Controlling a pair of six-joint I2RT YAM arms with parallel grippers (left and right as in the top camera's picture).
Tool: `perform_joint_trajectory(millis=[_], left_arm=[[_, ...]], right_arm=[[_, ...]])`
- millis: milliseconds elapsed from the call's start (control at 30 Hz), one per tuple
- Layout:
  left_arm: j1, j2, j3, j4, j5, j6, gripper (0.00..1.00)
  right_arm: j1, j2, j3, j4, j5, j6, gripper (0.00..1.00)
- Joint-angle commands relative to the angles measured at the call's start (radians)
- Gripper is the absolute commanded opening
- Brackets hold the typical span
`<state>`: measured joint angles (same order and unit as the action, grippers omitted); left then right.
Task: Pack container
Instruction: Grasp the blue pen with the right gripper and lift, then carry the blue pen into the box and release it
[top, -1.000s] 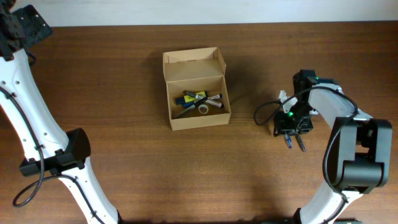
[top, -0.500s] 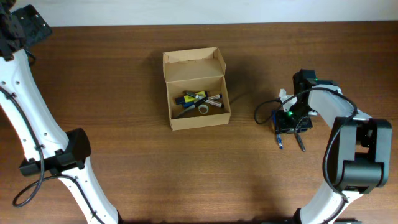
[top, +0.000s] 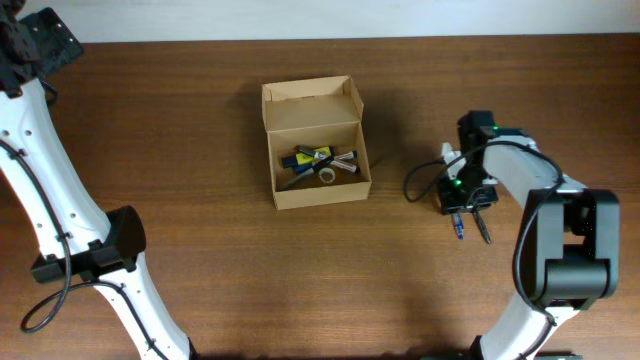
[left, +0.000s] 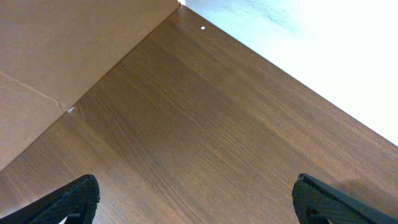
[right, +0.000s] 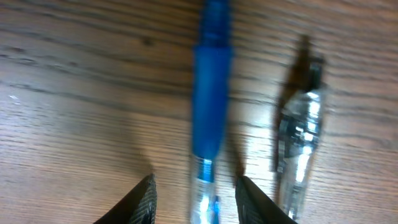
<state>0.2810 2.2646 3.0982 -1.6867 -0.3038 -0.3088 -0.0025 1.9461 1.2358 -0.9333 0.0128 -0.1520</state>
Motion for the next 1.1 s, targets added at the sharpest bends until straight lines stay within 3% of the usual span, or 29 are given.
perform_joint_trajectory(millis=[0, 367, 433, 500, 533, 833, 1067], left_arm=[[0.003, -0.008, -0.003, 0.000, -0.006, 0.011, 1.00], [0.003, -0.008, -0.003, 0.000, -0.006, 0.011, 1.00], [0.003, -0.008, -0.003, 0.000, -0.006, 0.011, 1.00], [0.003, -0.008, -0.003, 0.000, -0.006, 0.011, 1.00], [0.003, -0.008, -0.003, 0.000, -0.006, 0.011, 1.00], [0.003, -0.008, -0.003, 0.000, -0.006, 0.011, 1.00], [0.003, -0.008, -0.003, 0.000, -0.006, 0.011, 1.00]], right_arm=[[0.034, -0.002, -0.009, 0.008, 0.071, 0.046, 0.35], [0.034, 0.006, -0.009, 0.005, 0.063, 0.083, 0.34], [0.035, 0.006, -0.009, 0.003, 0.063, 0.083, 0.25], [0.035, 0.006, -0.009, -0.002, 0.053, 0.083, 0.07], [0.035, 0.006, -0.009, -0.005, 0.045, 0.083, 0.04], [0.035, -0.008, 0.023, -0.065, -0.028, 0.082, 0.04], [0.044, -0.097, 0.297, -0.218, -0.126, 0.077, 0.04]])
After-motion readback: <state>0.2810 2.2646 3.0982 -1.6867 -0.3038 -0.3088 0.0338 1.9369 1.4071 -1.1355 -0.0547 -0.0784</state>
